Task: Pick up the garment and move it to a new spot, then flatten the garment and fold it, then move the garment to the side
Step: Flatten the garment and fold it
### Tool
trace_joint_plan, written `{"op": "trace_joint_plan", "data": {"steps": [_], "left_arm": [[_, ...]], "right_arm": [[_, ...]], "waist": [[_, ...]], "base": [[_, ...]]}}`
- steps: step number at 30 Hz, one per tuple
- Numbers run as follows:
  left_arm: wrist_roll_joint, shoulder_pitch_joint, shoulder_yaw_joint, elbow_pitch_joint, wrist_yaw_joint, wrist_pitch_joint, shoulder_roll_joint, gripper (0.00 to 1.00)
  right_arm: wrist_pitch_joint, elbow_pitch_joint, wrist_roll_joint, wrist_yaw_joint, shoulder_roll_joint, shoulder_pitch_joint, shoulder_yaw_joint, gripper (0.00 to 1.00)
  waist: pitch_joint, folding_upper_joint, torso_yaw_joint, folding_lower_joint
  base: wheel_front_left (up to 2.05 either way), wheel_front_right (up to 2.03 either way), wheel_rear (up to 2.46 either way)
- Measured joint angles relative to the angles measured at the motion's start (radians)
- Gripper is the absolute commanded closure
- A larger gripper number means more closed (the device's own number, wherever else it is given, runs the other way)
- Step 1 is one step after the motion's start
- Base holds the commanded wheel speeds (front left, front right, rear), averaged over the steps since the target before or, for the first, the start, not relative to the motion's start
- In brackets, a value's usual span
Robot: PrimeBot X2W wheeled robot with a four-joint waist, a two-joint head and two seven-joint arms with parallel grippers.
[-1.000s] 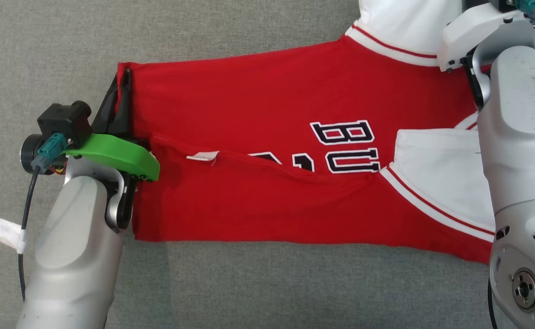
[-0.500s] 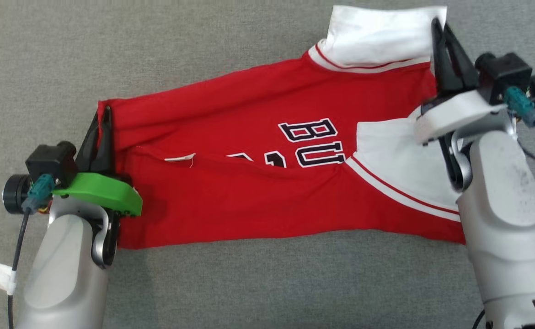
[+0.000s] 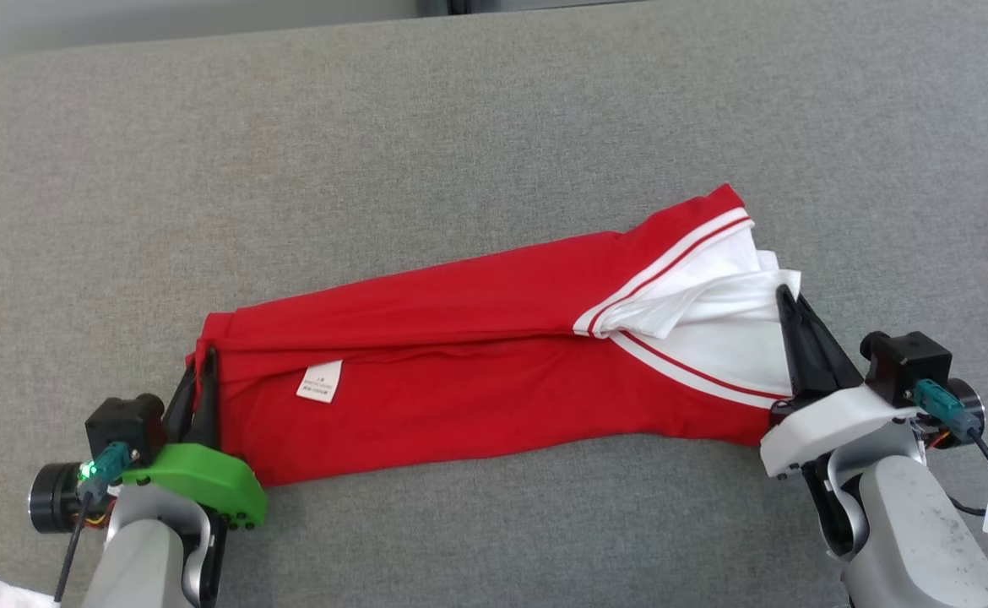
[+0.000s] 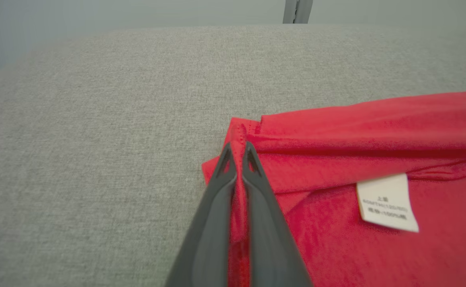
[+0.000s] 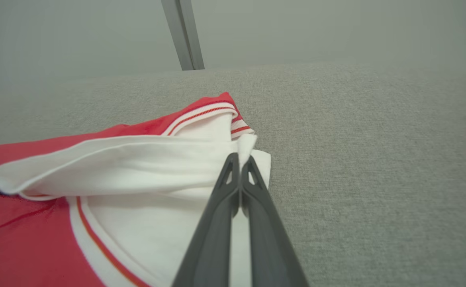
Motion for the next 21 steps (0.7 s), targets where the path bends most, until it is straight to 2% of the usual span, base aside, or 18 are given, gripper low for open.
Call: {"op": "trace_joint_plan", "data": {"steps": [1, 2, 3, 14, 21], "left_arm": [[0.007, 0.009, 0.005, 0.005, 0.000, 0.000, -0.002, 0.00], [0.016, 0.021, 0.010, 0.008, 0.000, 0.000, -0.006, 0.00], [0.021, 0.035, 0.024, 0.010, 0.000, 0.000, -0.012, 0.00], [0.084, 0.200, 0.132, -0.116, 0.009, 0.000, -0.081, 0.00], [0.104, 0.238, 0.121, -0.172, 0.007, 0.000, -0.102, 0.00]], "right_arm": [[0.000, 0.004, 0.005, 0.000, 0.000, 0.009, -0.001, 1.00], [0.000, 0.012, 0.010, 0.000, 0.000, 0.017, -0.005, 0.73], [0.000, 0.023, 0.017, 0.000, 0.000, 0.025, -0.006, 0.00], [0.000, 0.045, 0.023, 0.000, -0.001, 0.083, -0.036, 0.00], [0.000, 0.094, -0.058, 0.000, -0.002, 0.017, -0.057, 0.00]], "waist": [[-0.008, 0.0000, -0.001, 0.0000], [-0.017, 0.0000, -0.003, 0.0000], [-0.026, 0.0000, -0.004, 0.0000], [-0.119, 0.0000, 0.005, 0.0000], [-0.138, 0.0000, 0.043, 0.0000]], "base": [[0.00, 0.00, 0.00], [0.00, 0.00, 0.00], [0.00, 0.00, 0.00], [0.00, 0.00, 0.00], [0.00, 0.00, 0.00]]}}
